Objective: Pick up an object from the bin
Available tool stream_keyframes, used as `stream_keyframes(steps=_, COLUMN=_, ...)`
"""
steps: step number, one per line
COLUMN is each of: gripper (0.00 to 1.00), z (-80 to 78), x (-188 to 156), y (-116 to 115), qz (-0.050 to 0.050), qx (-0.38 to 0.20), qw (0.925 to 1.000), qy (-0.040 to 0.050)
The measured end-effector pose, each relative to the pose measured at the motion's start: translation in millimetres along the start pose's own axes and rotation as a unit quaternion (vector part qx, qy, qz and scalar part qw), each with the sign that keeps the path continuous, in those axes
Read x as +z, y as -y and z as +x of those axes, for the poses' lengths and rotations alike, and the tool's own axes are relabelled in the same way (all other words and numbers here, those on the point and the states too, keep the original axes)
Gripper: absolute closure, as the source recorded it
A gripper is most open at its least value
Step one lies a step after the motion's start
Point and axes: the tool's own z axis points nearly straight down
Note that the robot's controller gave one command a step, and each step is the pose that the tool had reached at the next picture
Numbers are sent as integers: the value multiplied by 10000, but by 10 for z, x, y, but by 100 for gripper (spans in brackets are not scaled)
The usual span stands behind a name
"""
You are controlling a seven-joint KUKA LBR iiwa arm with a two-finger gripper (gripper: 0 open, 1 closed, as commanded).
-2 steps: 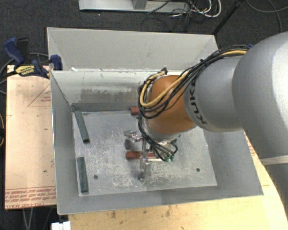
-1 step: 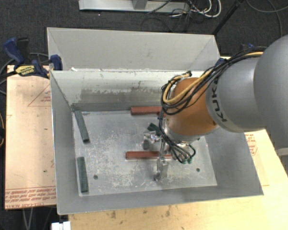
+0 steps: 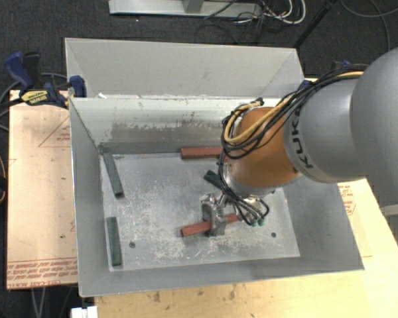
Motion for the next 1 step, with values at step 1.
stream_keyframes(steps=1, gripper=100, z=-69, x=-1882, y=-130, qz=6, qx=98, qw=9999, qy=58)
